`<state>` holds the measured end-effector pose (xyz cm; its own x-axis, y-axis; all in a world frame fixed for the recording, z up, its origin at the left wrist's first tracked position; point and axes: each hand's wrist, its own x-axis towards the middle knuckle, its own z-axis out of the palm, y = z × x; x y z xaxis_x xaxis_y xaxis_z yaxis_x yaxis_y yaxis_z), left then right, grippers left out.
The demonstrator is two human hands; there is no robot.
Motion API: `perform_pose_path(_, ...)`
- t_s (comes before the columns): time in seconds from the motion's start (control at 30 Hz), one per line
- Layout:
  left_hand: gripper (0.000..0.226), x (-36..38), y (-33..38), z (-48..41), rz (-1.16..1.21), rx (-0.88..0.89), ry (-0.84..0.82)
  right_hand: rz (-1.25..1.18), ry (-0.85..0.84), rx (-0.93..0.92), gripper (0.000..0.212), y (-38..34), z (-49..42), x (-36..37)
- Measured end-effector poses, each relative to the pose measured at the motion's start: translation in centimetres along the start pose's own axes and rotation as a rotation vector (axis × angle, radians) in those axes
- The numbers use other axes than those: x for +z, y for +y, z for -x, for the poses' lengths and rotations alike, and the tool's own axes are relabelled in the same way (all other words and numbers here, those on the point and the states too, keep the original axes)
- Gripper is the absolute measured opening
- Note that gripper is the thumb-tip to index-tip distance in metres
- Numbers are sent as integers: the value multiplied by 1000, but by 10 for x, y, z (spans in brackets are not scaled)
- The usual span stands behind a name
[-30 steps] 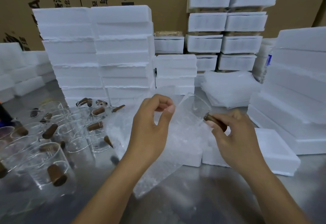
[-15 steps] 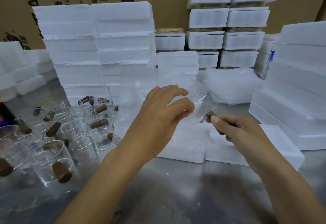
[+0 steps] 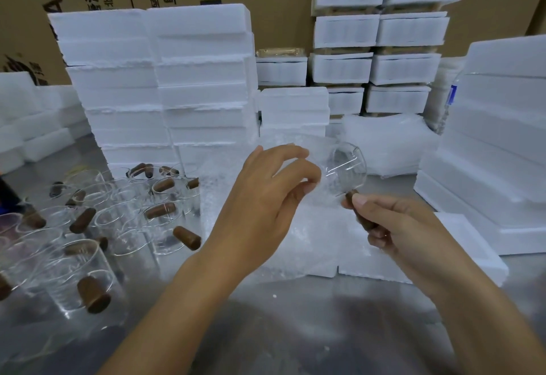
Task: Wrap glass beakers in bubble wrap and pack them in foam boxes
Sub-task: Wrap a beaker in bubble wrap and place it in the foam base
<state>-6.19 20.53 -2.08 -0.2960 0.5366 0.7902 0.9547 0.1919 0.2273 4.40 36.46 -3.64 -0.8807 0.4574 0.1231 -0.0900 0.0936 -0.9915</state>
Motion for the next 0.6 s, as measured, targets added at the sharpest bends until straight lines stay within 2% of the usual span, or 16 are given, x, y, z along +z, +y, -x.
perform_pose_path(0.13, 19, 8, 7, -6, -14, 65, 13, 126, -10, -11, 16, 2, 1, 3)
perform_pose_path(0.27, 21, 10, 18, -13, -6, 143, -43, 215, -59, -69, 20, 2, 2, 3)
perform_pose_path(0.37, 21, 8, 25, -24, -11, 224, -63, 253, -101, -58, 13, 0, 4, 7)
perform_pose_path(0.47, 16, 11, 35, -33, -46, 310, -116, 290, -112, -68, 18, -2, 8, -3)
perform_pose_path(0.5, 15, 13, 39, -34, -62, 339, -138, 294, -100, -73, 27, -5, 7, 0)
perform_pose_path(0.57, 22, 19, 44, -35, -104, 414, -163, 346, -3, -23, 33, -7, 3, 26)
perform_pose_path(0.6, 25, 21, 46, -35, -140, 454, -170, 536, 15, 23, 34, -2, 15, 12)
